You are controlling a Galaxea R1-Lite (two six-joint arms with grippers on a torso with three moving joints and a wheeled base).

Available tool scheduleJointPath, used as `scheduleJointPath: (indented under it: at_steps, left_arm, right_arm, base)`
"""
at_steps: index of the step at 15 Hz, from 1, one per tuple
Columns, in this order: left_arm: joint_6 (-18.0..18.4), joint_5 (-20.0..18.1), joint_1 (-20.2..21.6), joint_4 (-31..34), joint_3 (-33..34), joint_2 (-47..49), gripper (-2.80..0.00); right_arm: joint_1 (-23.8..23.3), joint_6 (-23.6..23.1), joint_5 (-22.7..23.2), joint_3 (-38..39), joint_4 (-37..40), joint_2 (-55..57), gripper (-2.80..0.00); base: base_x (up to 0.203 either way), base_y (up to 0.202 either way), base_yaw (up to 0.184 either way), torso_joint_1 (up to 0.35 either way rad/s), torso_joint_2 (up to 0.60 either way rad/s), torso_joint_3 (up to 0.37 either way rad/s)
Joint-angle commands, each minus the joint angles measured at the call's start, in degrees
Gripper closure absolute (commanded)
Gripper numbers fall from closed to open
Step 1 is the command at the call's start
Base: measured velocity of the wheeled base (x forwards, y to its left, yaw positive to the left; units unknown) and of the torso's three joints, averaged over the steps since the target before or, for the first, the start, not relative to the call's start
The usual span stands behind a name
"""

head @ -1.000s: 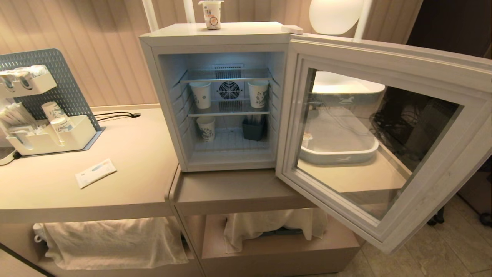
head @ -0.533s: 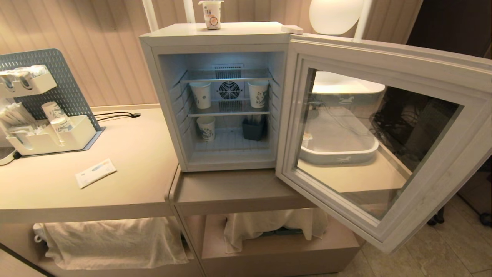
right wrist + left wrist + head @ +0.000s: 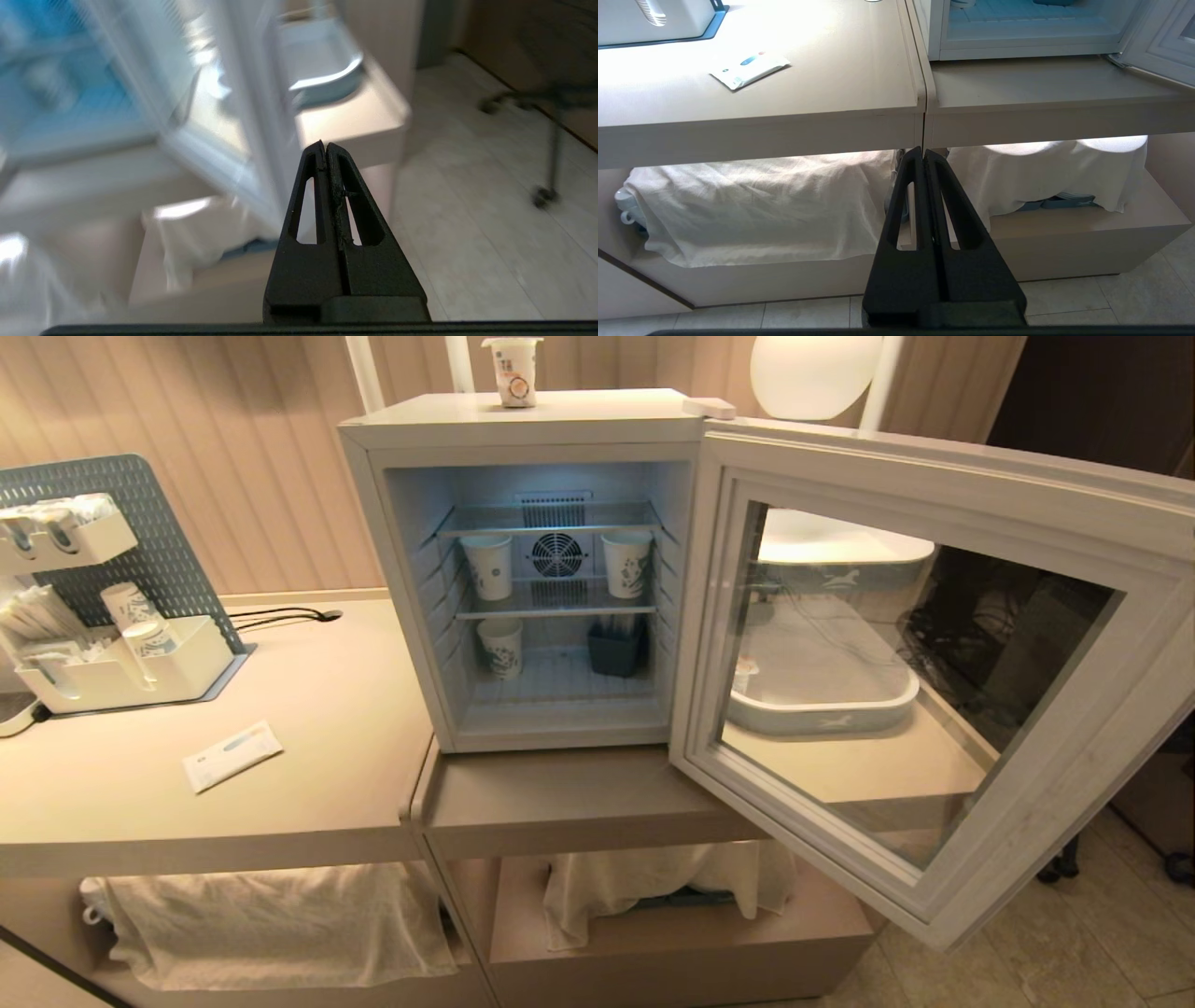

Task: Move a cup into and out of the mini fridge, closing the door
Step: Close the freezer door

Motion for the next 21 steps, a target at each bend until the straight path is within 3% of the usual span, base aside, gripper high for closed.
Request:
scheduleJointPath:
  at_steps: [1,5,6,7,8,9,10,12,14,15,16,21]
  left_arm:
    - [-0.15,-0.05,0.0,-0.03,0.07,0.06,0.0]
    - [-0.15,-0.04,0.0,0.06,0.03,0.06,0.0]
    - [-0.15,0.02,0.0,0.05,-0.01,0.06,0.0]
    - [-0.15,-0.02,0.0,0.0,-0.01,0.06,0.0]
    - [-0.15,-0.05,0.0,-0.03,-0.01,0.06,0.0]
    - [-0.15,-0.05,0.0,-0.03,-0.01,0.06,0.0]
    - [-0.15,-0.05,0.0,0.04,0.04,0.06,0.0]
    - [-0.15,-0.05,0.0,0.03,-0.01,0.06,0.0]
    - [-0.15,-0.05,0.0,-0.03,0.05,0.06,0.0]
    - [-0.06,-0.05,0.0,0.05,-0.01,0.06,0.0]
    - [-0.06,-0.05,0.0,0.06,0.07,0.06,0.0]
    - [-0.08,-0.03,0.0,0.06,-0.01,0.06,0.0]
  right_arm:
    - [0.0,1.86,-4.07,-9.46,0.07,17.65,0.0]
    - [-2.75,10.52,-11.71,-28.62,-1.77,49.41,0.0]
    - [-4.37,12.41,-11.1,-32.49,-3.01,55.45,0.0]
    - [-6.29,13.84,-7.49,-35.25,-4.24,59.31,0.0]
    - [-8.74,14.8,-0.1,-36.15,-5.24,61.62,0.0]
    - [-12.28,15.41,11.8,-36.05,-6.33,62.0,0.0]
    - [-16.83,15.73,26.29,-35.3,-7.96,60.98,0.0]
    - [-30.28,16.2,57.84,-31.79,-15.11,59.57,0.0]
    - [-41.05,16.64,83.02,-26.5,-26.62,59.61,0.0]
    - [-43.75,16.74,90.13,-22.54,-33.22,59.77,0.0]
    - [-44.78,16.72,92.56,-19.65,-36.97,59.85,0.0]
    - [-42.07,14.86,93.37,-17.65,-41.92,65.89,0.0]
  base:
    - [0.0,0.0,0.0,0.0,0.0,0.0]
    - [0.0,0.0,0.0,0.0,0.0,0.0]
    - [0.0,0.0,0.0,0.0,0.0,0.0]
    - [0.0,0.0,0.0,0.0,0.0,0.0]
    - [0.0,0.0,0.0,0.0,0.0,0.0]
    - [0.0,0.0,0.0,0.0,0.0,0.0]
    - [0.0,0.0,0.0,0.0,0.0,0.0]
    - [0.0,0.0,0.0,0.0,0.0,0.0]
    - [0.0,0.0,0.0,0.0,0.0,0.0]
    - [0.0,0.0,0.0,0.0,0.0,0.0]
    - [0.0,0.0,0.0,0.0,0.0,0.0]
    - [0.0,0.0,0.0,0.0,0.0,0.0]
